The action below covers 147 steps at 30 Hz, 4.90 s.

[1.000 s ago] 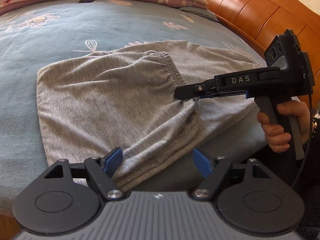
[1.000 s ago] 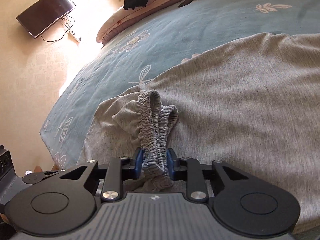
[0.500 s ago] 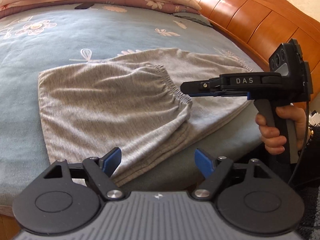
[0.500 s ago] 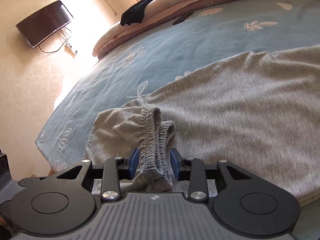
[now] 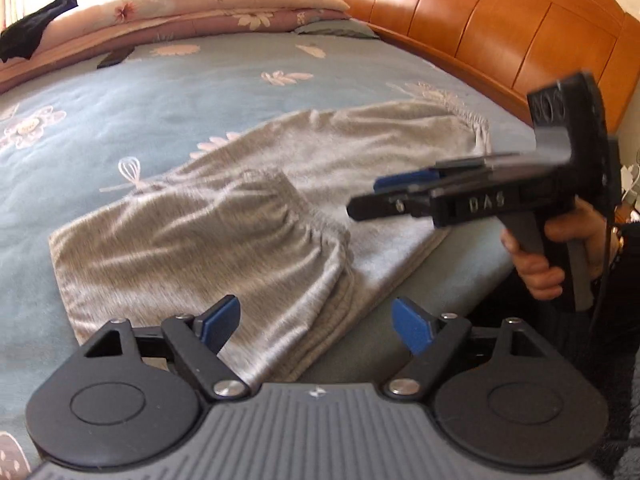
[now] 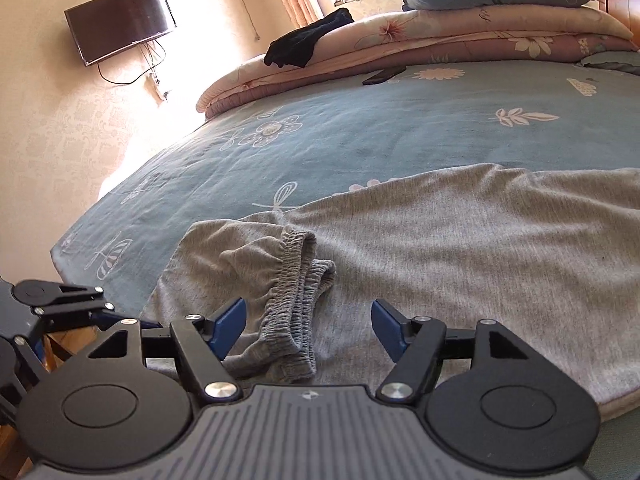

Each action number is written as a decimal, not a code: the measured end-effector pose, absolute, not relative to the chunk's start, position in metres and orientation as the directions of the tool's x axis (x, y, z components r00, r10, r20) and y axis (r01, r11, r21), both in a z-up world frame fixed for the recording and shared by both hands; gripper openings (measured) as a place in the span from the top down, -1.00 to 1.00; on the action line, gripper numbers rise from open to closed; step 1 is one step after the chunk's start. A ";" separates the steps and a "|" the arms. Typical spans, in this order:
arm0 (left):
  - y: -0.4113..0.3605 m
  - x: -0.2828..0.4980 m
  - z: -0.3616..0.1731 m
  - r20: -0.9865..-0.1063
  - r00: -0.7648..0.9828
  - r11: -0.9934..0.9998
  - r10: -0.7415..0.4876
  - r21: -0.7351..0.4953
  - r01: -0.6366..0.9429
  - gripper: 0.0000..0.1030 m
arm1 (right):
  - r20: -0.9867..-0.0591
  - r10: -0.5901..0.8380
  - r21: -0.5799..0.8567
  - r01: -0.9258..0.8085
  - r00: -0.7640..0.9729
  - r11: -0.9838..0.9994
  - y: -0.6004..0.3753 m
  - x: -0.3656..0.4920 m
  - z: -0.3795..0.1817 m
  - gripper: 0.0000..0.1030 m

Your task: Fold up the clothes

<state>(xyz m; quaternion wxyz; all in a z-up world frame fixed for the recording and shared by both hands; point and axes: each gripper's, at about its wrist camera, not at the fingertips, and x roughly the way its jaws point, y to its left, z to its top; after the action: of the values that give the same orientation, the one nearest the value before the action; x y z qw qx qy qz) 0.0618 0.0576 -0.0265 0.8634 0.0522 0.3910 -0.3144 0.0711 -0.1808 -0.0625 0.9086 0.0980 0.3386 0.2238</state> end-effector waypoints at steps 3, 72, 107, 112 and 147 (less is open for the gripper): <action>0.059 0.096 -0.009 -0.659 0.521 0.805 -0.542 -0.230 0.547 -0.73 | -0.593 0.408 0.279 -0.298 0.694 0.913 -0.189 0.076 -0.072 -0.61; 0.150 0.074 -0.032 -0.697 0.647 0.941 -0.308 -0.324 0.098 -0.81 | -0.637 0.449 -0.003 -0.585 0.626 0.811 -0.069 0.063 -0.084 -1.00; 0.075 0.233 -0.047 -0.738 0.249 0.775 -0.627 -0.560 0.293 -0.89 | -0.585 0.692 0.305 -0.677 0.422 0.670 -0.038 0.084 -0.076 -1.00; 0.085 0.251 -0.076 -0.767 0.220 0.797 -0.603 -0.567 0.209 -0.89 | -0.657 0.672 0.363 -0.637 0.342 0.680 -0.035 0.086 -0.092 -1.00; 0.131 0.192 -0.074 -0.706 0.283 0.759 -0.649 -0.624 0.184 -0.97 | -0.578 0.699 0.514 -0.479 0.420 0.712 -0.104 0.070 -0.068 -1.00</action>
<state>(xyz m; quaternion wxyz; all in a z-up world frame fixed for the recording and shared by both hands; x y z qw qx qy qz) 0.1916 0.1307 -0.0740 0.7709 -0.2176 0.5342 -0.2702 0.0697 -0.1037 -0.0683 0.8316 0.1362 0.4056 0.3541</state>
